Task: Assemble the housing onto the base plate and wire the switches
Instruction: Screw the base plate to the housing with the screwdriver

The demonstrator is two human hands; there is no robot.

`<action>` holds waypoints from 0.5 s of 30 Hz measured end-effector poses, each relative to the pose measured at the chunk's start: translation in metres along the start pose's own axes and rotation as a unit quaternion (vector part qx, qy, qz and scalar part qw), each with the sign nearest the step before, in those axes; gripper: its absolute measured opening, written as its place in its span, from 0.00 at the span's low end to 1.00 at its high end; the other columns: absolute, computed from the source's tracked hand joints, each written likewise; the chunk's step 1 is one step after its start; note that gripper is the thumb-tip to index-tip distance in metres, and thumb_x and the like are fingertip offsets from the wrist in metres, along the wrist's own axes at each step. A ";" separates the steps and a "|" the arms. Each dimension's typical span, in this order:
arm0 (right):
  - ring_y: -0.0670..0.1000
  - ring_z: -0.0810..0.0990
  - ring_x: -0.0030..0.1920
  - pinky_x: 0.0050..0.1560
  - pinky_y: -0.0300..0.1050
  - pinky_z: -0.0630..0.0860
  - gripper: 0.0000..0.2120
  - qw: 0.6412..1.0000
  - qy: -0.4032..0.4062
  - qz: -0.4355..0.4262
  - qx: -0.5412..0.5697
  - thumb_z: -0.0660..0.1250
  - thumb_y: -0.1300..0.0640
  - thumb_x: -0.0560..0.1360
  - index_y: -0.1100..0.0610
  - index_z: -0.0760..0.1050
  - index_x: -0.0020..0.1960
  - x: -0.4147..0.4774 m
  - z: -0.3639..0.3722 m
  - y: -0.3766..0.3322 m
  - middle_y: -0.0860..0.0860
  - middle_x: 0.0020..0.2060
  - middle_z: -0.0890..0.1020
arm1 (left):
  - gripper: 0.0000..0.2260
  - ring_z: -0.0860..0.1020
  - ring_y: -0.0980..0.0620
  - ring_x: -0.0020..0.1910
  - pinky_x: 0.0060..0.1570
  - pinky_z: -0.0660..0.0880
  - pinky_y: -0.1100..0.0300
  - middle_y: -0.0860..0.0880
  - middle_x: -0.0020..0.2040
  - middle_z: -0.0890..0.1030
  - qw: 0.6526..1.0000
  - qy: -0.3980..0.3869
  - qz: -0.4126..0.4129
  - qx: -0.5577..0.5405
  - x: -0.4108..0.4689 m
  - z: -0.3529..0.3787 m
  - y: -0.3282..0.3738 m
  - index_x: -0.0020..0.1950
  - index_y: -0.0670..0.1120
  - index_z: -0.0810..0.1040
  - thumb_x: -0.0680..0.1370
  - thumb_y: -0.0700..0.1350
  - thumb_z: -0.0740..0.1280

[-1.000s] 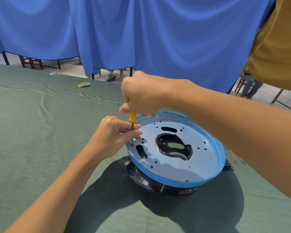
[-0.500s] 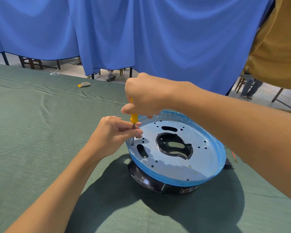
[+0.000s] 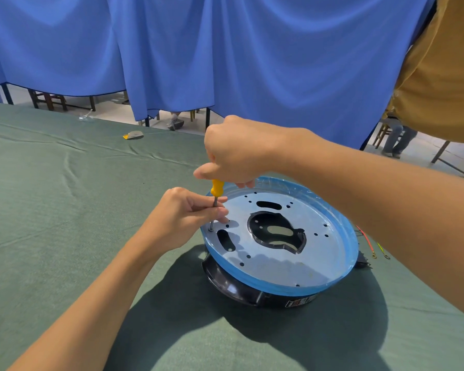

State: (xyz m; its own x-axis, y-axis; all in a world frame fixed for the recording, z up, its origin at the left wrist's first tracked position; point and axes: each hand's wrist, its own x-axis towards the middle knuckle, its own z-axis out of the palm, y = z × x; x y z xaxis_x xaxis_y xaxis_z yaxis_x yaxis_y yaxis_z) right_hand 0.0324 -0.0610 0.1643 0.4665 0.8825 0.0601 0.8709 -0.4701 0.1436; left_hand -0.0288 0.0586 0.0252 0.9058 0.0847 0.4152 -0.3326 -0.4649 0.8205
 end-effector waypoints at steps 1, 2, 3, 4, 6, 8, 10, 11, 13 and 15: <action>0.49 0.82 0.33 0.27 0.37 0.70 0.17 1.000 -0.008 -0.008 -0.002 0.66 0.46 0.77 0.56 0.73 0.35 -0.001 -0.001 0.001 0.48 0.23 0.78 | 0.06 0.81 0.61 0.56 0.60 0.77 0.49 0.53 0.43 0.87 1.000 -0.008 0.002 0.001 0.000 -0.001 0.001 0.43 0.44 0.87 0.75 0.36 0.71; 0.49 0.82 0.37 0.26 0.36 0.69 0.12 1.000 -0.016 -0.020 -0.004 0.69 0.47 0.75 0.55 0.77 0.39 -0.002 -0.003 0.001 0.47 0.28 0.78 | 0.07 0.81 0.62 0.57 0.61 0.76 0.47 0.54 0.44 0.86 1.000 -0.015 0.005 0.009 0.001 -0.002 0.001 0.43 0.45 0.87 0.76 0.36 0.70; 0.47 0.82 0.38 0.25 0.35 0.68 0.08 0.999 -0.016 -0.034 -0.001 0.71 0.49 0.74 0.53 0.79 0.43 -0.004 -0.004 0.002 0.44 0.31 0.77 | 0.07 0.80 0.62 0.57 0.63 0.74 0.45 0.56 0.46 0.86 0.999 -0.024 0.009 0.021 0.001 -0.003 0.001 0.44 0.46 0.86 0.77 0.37 0.70; 0.45 0.80 0.36 0.24 0.33 0.67 0.06 0.999 -0.010 -0.043 0.003 0.72 0.50 0.73 0.52 0.79 0.43 -0.004 -0.004 0.002 0.42 0.33 0.74 | 0.08 0.79 0.63 0.58 0.65 0.72 0.45 0.58 0.47 0.86 0.999 -0.034 0.011 0.030 0.001 -0.003 0.000 0.45 0.47 0.86 0.78 0.38 0.69; 0.42 0.72 0.33 0.23 0.33 0.65 0.11 0.999 0.011 -0.043 -0.006 0.72 0.48 0.73 0.51 0.74 0.37 -0.004 -0.003 0.002 0.42 0.32 0.69 | 0.07 0.79 0.63 0.58 0.65 0.73 0.48 0.60 0.46 0.85 0.999 -0.034 0.007 0.019 0.001 -0.002 -0.001 0.46 0.47 0.86 0.78 0.38 0.69; 0.45 0.67 0.33 0.26 0.40 0.61 0.20 0.999 0.027 -0.021 -0.020 0.70 0.45 0.74 0.51 0.65 0.33 -0.003 0.000 0.000 0.47 0.31 0.68 | 0.06 0.83 0.59 0.52 0.57 0.79 0.56 0.56 0.43 0.86 1.000 0.012 0.008 -0.013 0.000 -0.001 -0.005 0.44 0.48 0.86 0.74 0.37 0.73; 0.49 0.68 0.32 0.26 0.43 0.59 0.22 0.999 0.031 -0.002 -0.016 0.68 0.46 0.75 0.53 0.60 0.31 -0.002 0.004 -0.001 0.50 0.27 0.68 | 0.09 0.83 0.60 0.44 0.47 0.79 0.65 0.55 0.39 0.86 0.998 0.048 0.024 -0.018 0.000 -0.001 -0.006 0.40 0.51 0.87 0.70 0.36 0.76; 0.50 0.70 0.31 0.26 0.43 0.60 0.22 1.000 0.027 0.006 -0.013 0.67 0.47 0.76 0.54 0.61 0.31 -0.002 0.005 0.000 0.50 0.24 0.70 | 0.09 0.83 0.61 0.44 0.46 0.77 0.67 0.56 0.38 0.86 0.998 0.044 0.029 -0.014 0.001 -0.001 -0.006 0.38 0.50 0.87 0.70 0.35 0.76; 0.51 0.77 0.32 0.25 0.41 0.63 0.20 1.000 0.003 0.002 -0.012 0.66 0.45 0.77 0.55 0.67 0.32 -0.002 0.002 0.000 0.50 0.23 0.75 | 0.08 0.82 0.64 0.46 0.54 0.73 0.66 0.59 0.40 0.85 0.999 0.017 0.033 -0.001 0.001 -0.002 -0.003 0.39 0.47 0.87 0.72 0.35 0.74; 0.49 0.79 0.37 0.26 0.40 0.67 0.13 0.999 -0.020 -0.022 -0.015 0.69 0.46 0.75 0.55 0.77 0.40 -0.002 -0.003 -0.001 0.49 0.32 0.79 | 0.08 0.81 0.64 0.53 0.67 0.69 0.51 0.61 0.45 0.85 0.999 -0.010 0.030 0.017 0.002 -0.004 -0.001 0.40 0.47 0.86 0.75 0.37 0.71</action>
State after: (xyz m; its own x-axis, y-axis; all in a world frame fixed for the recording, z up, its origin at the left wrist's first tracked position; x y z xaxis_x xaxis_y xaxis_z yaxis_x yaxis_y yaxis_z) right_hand 0.0302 -0.0628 0.1670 0.4347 0.9005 0.0145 0.8857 -0.4304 0.1740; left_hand -0.0282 0.0628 0.0269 0.8894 0.0388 0.4555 -0.3778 -0.4986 0.7802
